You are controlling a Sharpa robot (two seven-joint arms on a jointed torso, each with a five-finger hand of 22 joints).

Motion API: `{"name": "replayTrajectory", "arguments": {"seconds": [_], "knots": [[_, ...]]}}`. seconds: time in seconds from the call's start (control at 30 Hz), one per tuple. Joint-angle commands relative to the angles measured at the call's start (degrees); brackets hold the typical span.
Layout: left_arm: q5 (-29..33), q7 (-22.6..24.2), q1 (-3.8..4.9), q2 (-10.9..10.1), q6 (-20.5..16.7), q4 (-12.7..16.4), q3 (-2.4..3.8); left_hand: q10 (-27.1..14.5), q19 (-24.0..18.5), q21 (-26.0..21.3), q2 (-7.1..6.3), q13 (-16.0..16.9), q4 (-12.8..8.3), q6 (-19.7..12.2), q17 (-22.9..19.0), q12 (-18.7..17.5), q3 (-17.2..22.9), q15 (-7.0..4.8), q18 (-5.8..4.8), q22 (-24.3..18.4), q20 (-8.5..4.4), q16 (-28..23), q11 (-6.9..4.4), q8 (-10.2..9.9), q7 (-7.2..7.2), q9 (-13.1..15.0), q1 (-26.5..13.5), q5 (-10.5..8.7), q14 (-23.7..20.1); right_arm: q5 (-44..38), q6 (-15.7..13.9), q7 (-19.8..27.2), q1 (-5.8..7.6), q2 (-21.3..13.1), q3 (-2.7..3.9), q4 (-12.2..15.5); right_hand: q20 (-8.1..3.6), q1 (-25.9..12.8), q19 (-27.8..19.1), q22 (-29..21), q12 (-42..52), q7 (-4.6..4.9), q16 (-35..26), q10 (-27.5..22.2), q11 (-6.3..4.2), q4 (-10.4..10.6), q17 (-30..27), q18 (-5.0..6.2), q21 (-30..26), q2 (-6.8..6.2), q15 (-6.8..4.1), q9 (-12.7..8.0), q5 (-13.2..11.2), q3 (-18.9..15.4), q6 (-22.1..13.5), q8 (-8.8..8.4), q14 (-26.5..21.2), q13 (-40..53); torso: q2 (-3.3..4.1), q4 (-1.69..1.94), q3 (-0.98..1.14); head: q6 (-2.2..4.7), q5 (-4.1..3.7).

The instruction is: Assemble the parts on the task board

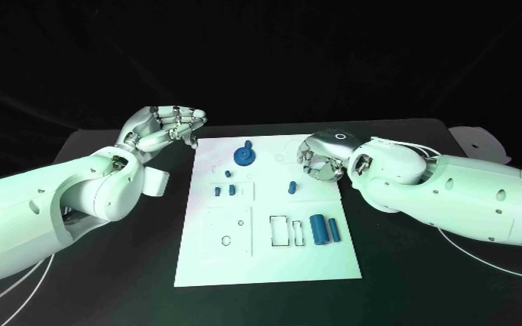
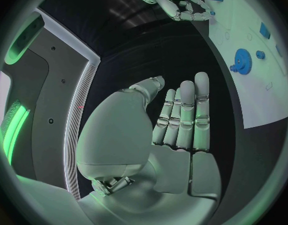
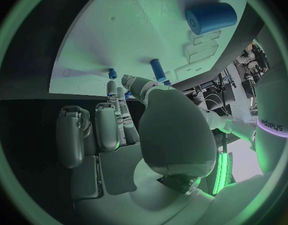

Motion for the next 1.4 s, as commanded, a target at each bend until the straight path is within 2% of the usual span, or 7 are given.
{"name": "replayTrajectory", "arguments": {"seconds": [0.03,0.2,0.7,0.8,0.9,1.2,1.4], "knots": [[1.3,1.1,0.02,-0.1,0.5,0.3,0.02,0.3,0.5,-0.3,0.02,0.0,-0.1,0.4,-0.1,0.3,0.4,-0.28,0.43,-0.1,-0.02,-0.1,0.18,0.3,0.03,0.0,0.4,0.16,0.0,-4.6,3.3,-2.5,-0.05,0.3,0.0,0.1,0.22,-0.4,3.0,8.7,-0.3,0.02,0.5,-0.1,-0.03,-0.1,2.6,-0.67,0.3,0.18,0.31,0.1,-0.2,0.3,0.5,0.04,4.2,0.0,0.0,0.09,0.06,-0.14,-0.04],[1.4,0.9,0.02,-0.2,0.4,0.5,0.02,0.3,0.6,-0.3,-0.02,0.0,-0.1,0.4,-0.1,0.3,0.4,-0.28,0.42,-0.1,-0.03,-0.1,0.19,0.3,0.07,0.0,0.4,0.15,0.0,-7.4,3.6,-3.9,-0.09,0.5,-0.01,0.0,0.23,-0.4,3.1,8.9,-0.3,0.0,0.6,-0.1,-0.04,-0.1,2.7,-0.71,0.5,0.17,0.31,0.1,-0.2,0.3,0.6,0.06,4.2,0.0,-0.07,0.04,0.03,-0.3,-0.05],[1.4,0.1,0.03,-0.3,0.1,0.6,0.02,0.1,0.7,-0.4,-0.11,-0.1,-0.1,0.0,-0.2,0.3,0.5,-0.24,0.39,-0.2,-0.04,-0.1,0.28,0.0,0.22,-0.1,0.3,0.11,0.0,-10.3,3.5,-4.7,-0.46,1.2,-0.11,-0.2,0.39,-0.6,3.1,9.2,-0.7,-0.01,1.1,-0.6,0.08,-0.1,2.7,-0.76,0.8,-0.02,0.39,0.3,-0.4,0.4,0.8,0.12,4.2,0.0,-0.03,-0.07,0.18,-0.44,0.13],[1.4,0.0,0.03,-0.4,0.0,0.6,0.02,0.1,0.7,-0.4,-0.09,-0.1,-0.2,0.0,-0.2,0.3,0.5,-0.24,0.39,-0.2,-0.04,-0.1,0.3,0.0,0.24,-0.1,0.4,0.11,0.0,-10.0,3.6,-4.6,-0.52,1.3,-0.12,-0.3,0.41,-0.6,3.1,9.3,-0.7,-0.06,1.2,-0.7,0.07,-0.1,2.7,-0.77,0.9,0.09,0.39,0.3,-0.5,0.5,1.0,0.19,4.2,0.1,-0.08,-0.04,0.12,-0.42,0.06],[1.4,-0.1,0.03,-0.4,0.0,0.6,0.02,0.1,0.7,-0.4,-0.09,-0.1,-0.2,0.0,-0.2,0.3,0.5,-0.24,0.39,-0.2,-0.04,-0.1,0.3,0.0,0.24,-0.1,0.4,0.11,0.0,-9.4,3.7,-4.3,-0.66,1.5,-0.14,-0.5,0.43,-0.7,3.1,9.4,-0.7,-0.16,1.4,-0.5,-0.01,0.0,2.8,-0.79,1.1,0.37,0.35,0.4,-0.5,0.7,1.2,0.34,4.1,0.2,-0.1,-0.03,0.06,-0.43,0.11],[1.4,-0.4,0.03,-0.4,0.1,0.7,0.02,0.0,0.8,-0.5,-0.02,-0.1,-0.2,-0.1,-0.2,0.3,0.6,-0.23,0.39,-0.2,-0.05,-0.1,0.32,-0.1,0.28,-0.2,0.4,0.11,0.0,-8.5,3.8,-3.9,-1.25,2.2,-0.17,-1.7,0.37,-0.5,3.2,9.7,-0.4,-0.45,1.9,0.1,-0.28,0.0,2.9,-0.85,1.4,1.1,0.16,0.7,-0.5,1.1,1.8,0.66,4.1,0.5,-0.07,-0.04,0.1,-0.58,0.17],[1.5,-0.6,0.03,-0.4,0.1,0.8,0.02,-0.1,0.8,-0.5,0.05,-0.1,-0.3,-0.2,-0.2,0.3,0.7,-0.21,0.39,-0.3,-0.05,-0.1,0.35,-0.1,0.31,-0.2,0.5,0.12,0.1,-8.0,3.8,-3.7,-1.49,2.6,-0.19,-2.3,0.19,0.2,3.3,10.2,-0.2,-0.79,2.4,0.9,-0.61,-0.5,2.9,-0.95,2.0,2.46,-0.11,1.2,-1.9,2.0,2.5,1.18,4.1,0.9,-0.08,-0.03,0.11,-0.69,0.23]]}}
